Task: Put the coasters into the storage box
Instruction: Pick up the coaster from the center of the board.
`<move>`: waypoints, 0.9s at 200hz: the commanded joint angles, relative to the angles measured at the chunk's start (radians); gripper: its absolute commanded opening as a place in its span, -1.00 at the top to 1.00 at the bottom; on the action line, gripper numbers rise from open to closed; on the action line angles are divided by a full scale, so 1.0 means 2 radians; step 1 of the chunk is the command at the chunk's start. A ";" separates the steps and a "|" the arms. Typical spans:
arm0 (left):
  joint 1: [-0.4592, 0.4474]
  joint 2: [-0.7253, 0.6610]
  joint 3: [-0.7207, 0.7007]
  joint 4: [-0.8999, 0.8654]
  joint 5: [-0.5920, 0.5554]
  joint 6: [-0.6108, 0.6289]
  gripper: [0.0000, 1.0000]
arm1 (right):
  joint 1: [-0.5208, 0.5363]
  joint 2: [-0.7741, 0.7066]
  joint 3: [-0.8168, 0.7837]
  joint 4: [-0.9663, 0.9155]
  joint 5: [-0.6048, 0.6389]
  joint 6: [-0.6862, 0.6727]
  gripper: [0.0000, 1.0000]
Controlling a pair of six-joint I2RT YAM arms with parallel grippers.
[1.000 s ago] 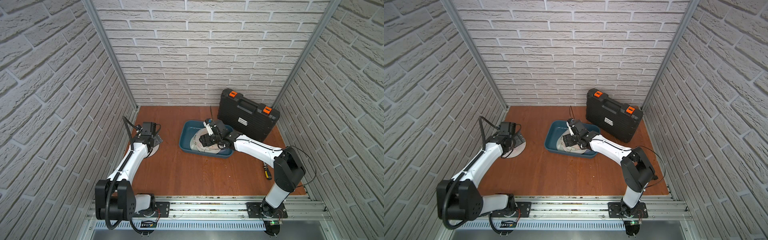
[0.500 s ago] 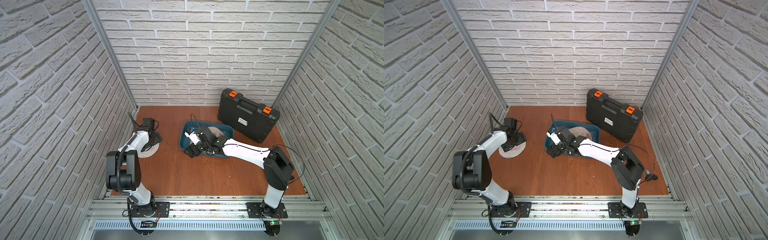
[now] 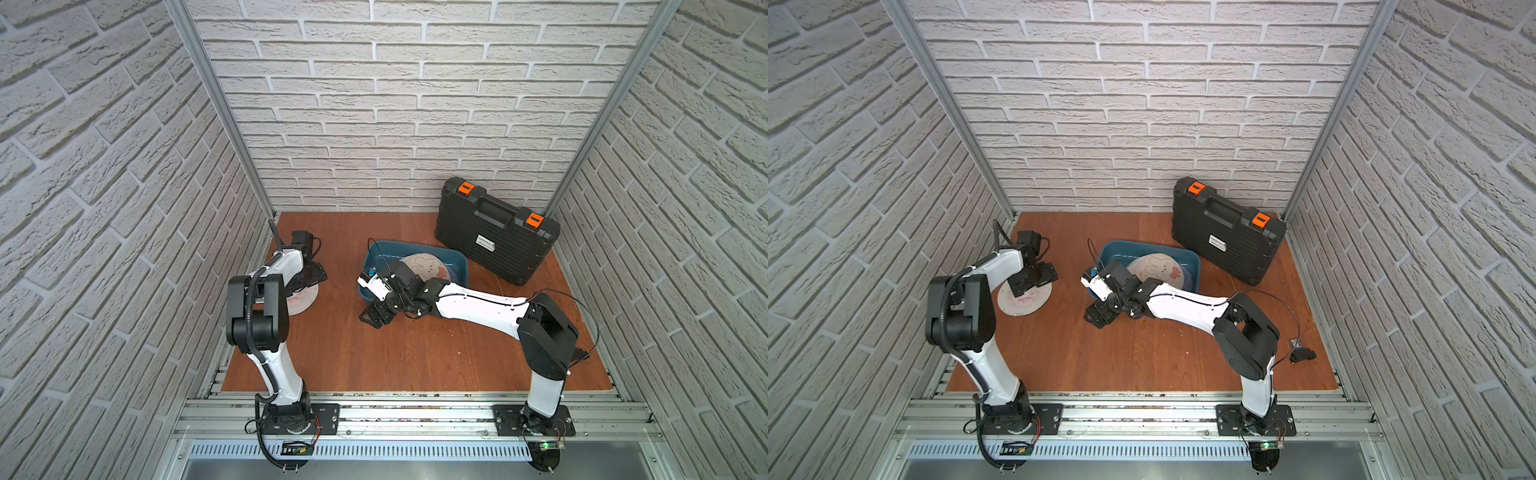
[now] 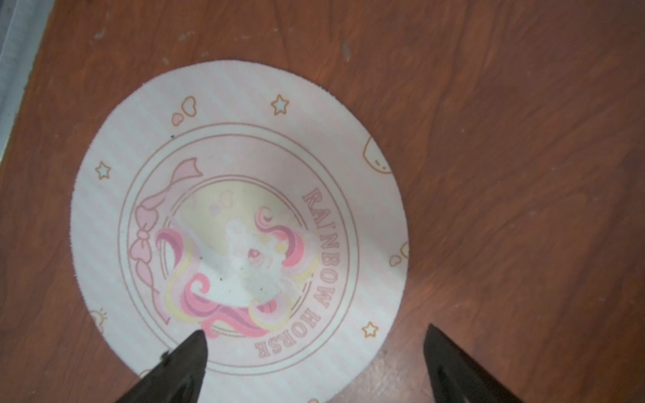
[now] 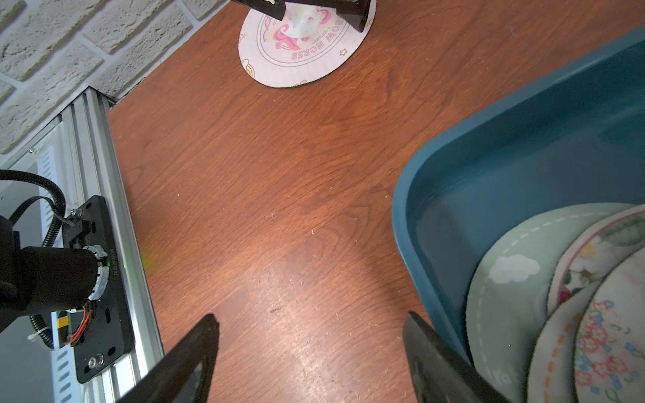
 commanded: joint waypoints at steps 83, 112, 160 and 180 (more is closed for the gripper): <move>0.003 0.048 0.039 -0.046 -0.005 0.022 -0.90 | 0.000 -0.010 0.014 -0.030 0.142 0.020 -0.66; 0.003 0.058 0.042 -0.050 -0.004 0.024 -0.90 | 0.000 -0.014 0.009 -0.029 0.144 0.020 -0.66; 0.003 0.066 0.035 -0.042 0.005 0.024 -0.67 | -0.001 -0.017 0.004 -0.027 0.146 0.022 -0.66; 0.003 0.062 0.019 -0.029 0.012 0.023 -0.42 | -0.001 -0.017 0.003 -0.029 0.147 0.022 -0.66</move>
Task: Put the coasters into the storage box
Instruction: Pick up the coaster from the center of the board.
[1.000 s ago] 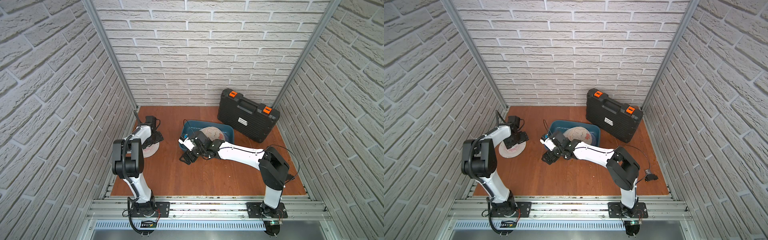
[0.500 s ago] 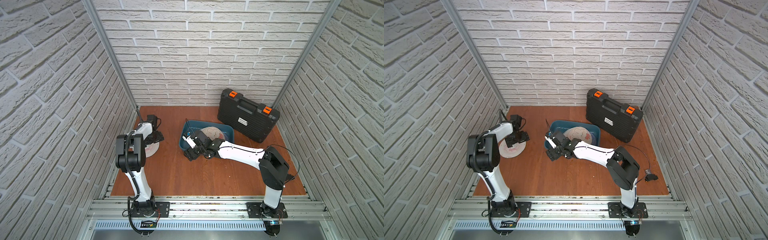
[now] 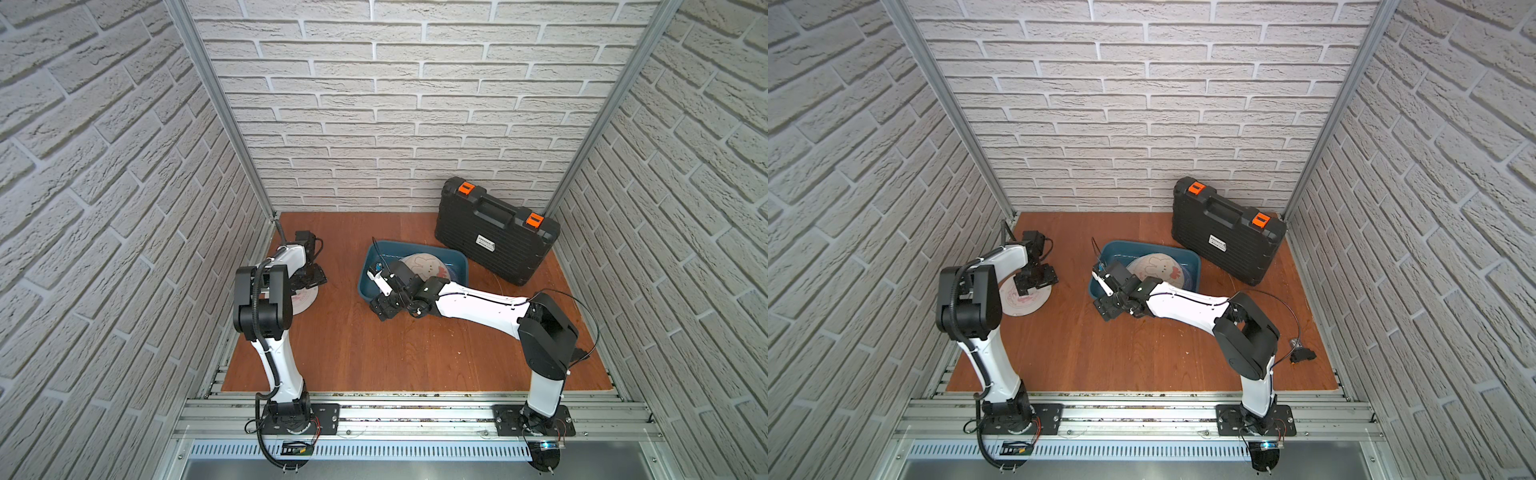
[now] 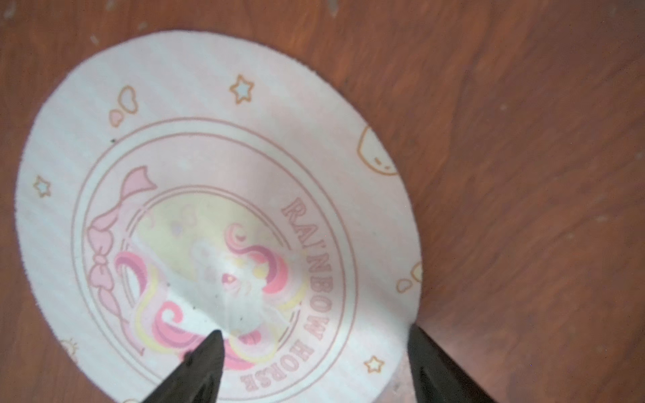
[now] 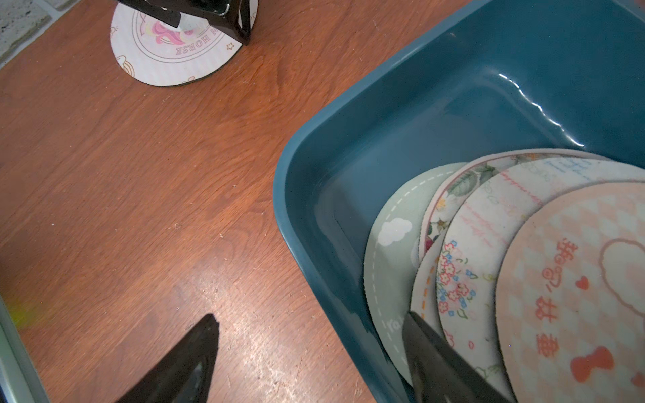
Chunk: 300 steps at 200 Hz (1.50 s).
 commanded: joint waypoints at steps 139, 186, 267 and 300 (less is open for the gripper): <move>0.001 -0.011 -0.051 0.045 0.037 0.000 1.00 | 0.000 -0.017 0.001 -0.008 0.012 0.009 -0.66; -0.026 -0.094 -0.086 0.078 0.055 0.014 1.00 | -0.002 -0.017 0.007 -0.012 0.010 0.010 -0.67; -0.084 -0.273 -0.161 0.092 0.047 0.014 1.00 | -0.036 -0.031 0.017 -0.012 -0.029 0.032 -0.65; -0.104 -0.330 -0.170 0.091 0.056 0.008 1.00 | -0.036 -0.033 0.028 0.000 -0.054 0.024 -0.65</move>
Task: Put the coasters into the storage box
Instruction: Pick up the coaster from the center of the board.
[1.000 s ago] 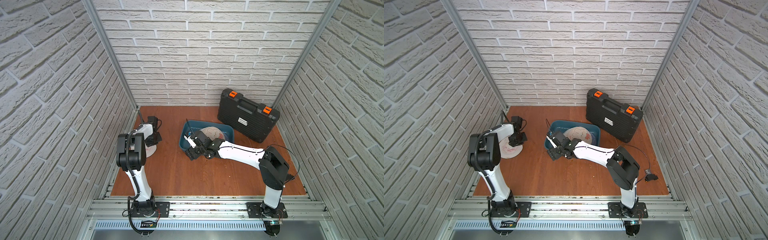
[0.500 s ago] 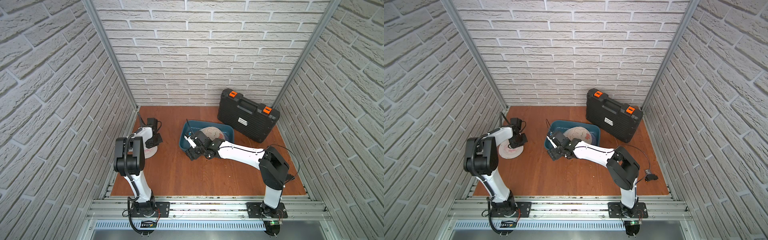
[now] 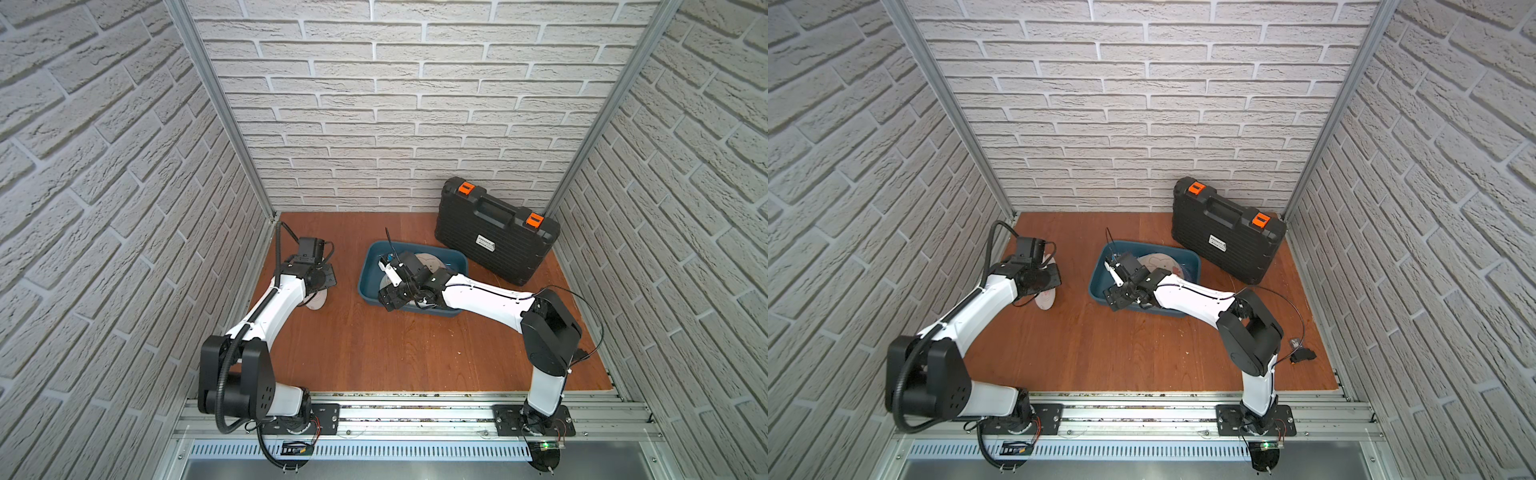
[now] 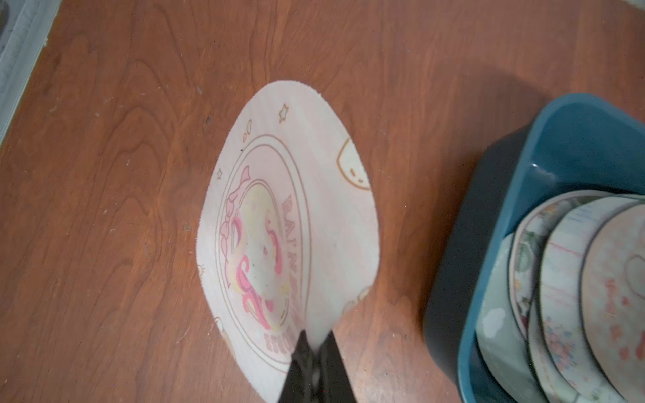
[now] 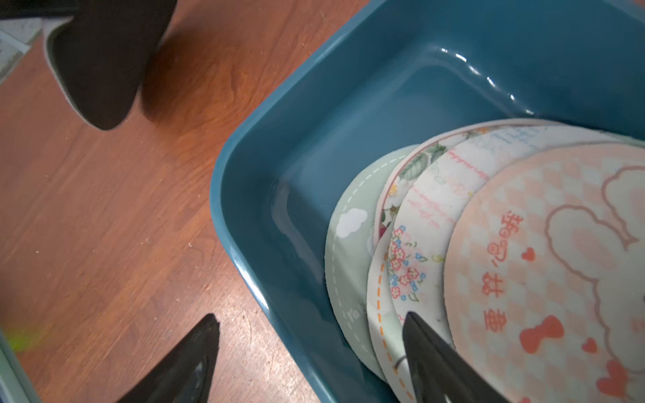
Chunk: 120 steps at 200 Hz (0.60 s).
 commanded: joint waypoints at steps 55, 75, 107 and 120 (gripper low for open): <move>-0.032 -0.084 0.001 0.014 0.021 -0.064 1.00 | 0.020 -0.050 -0.007 0.104 -0.117 -0.019 -0.59; -0.040 -0.086 0.010 0.010 0.026 -0.084 1.00 | 0.034 -0.051 -0.007 0.121 -0.127 -0.032 -0.57; -0.059 -0.086 0.023 0.011 0.030 -0.104 1.00 | 0.048 -0.044 -0.003 0.148 -0.135 -0.033 -0.57; -0.067 -0.087 0.025 0.016 0.034 -0.112 1.00 | 0.051 -0.038 0.000 0.159 -0.135 -0.029 -0.57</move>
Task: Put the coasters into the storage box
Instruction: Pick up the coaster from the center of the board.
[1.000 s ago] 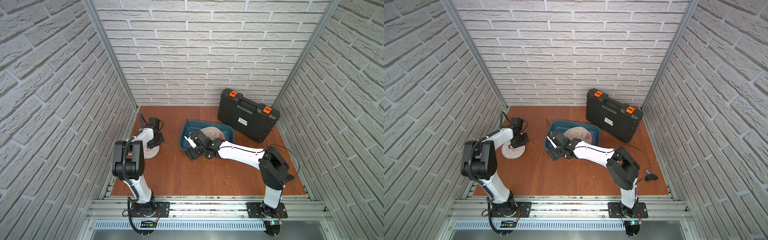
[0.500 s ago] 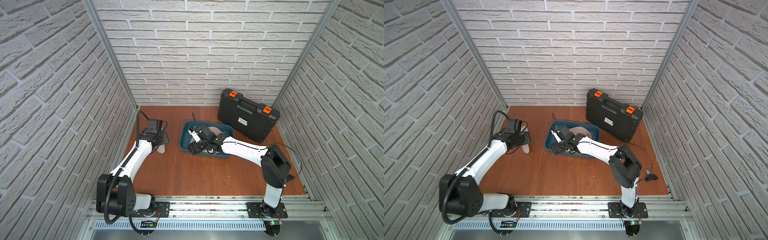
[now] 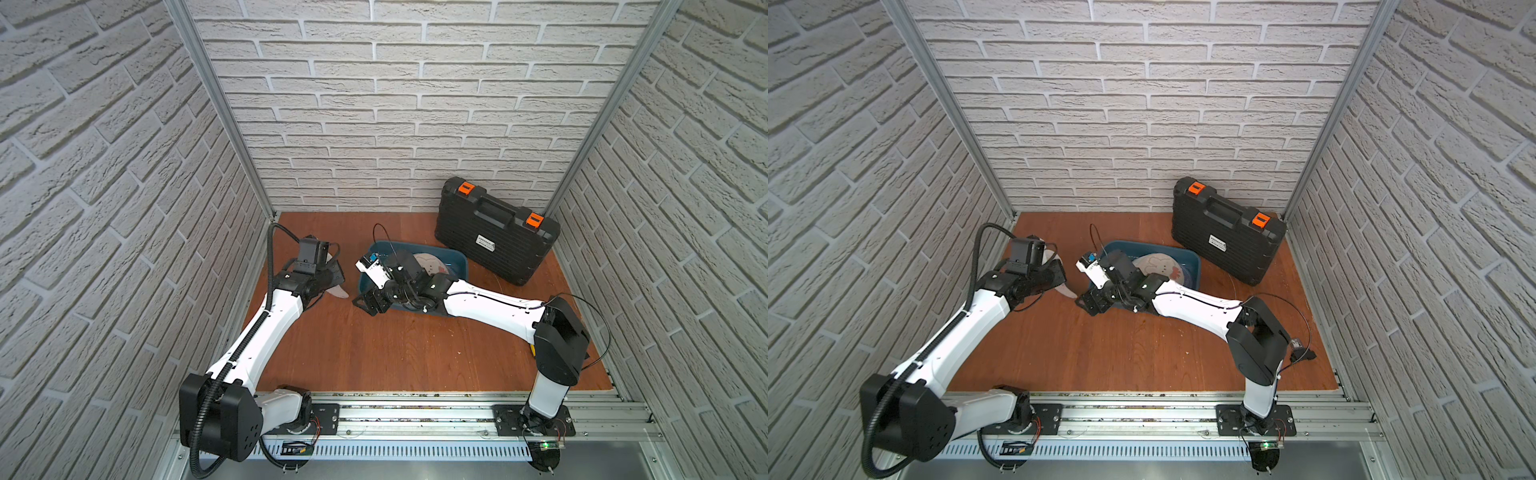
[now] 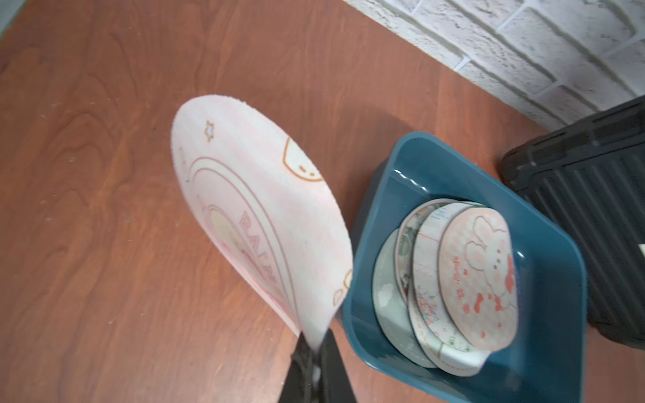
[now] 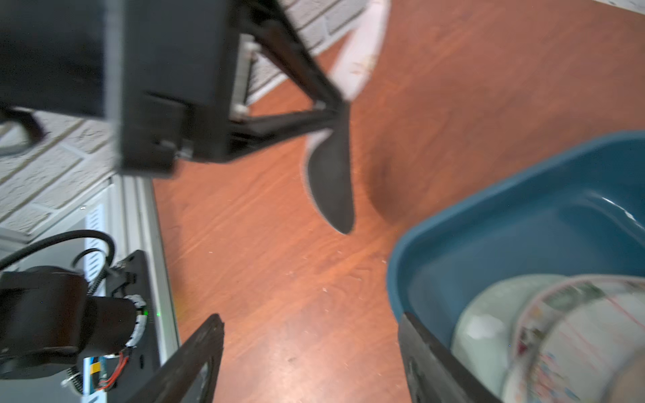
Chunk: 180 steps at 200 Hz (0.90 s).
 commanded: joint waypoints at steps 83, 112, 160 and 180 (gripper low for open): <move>-0.047 -0.029 0.027 0.024 0.033 -0.042 1.00 | 0.010 0.011 -0.010 0.105 0.073 0.003 -0.48; -0.049 -0.038 0.021 0.031 0.044 -0.046 1.00 | 0.009 0.024 -0.005 0.105 0.085 0.002 -0.43; -0.050 -0.048 0.020 0.033 0.063 -0.048 1.00 | 0.008 0.033 -0.013 0.125 0.117 0.008 -0.02; -0.051 -0.048 0.015 0.038 0.069 -0.049 1.00 | 0.008 0.038 -0.013 0.133 0.119 0.007 0.10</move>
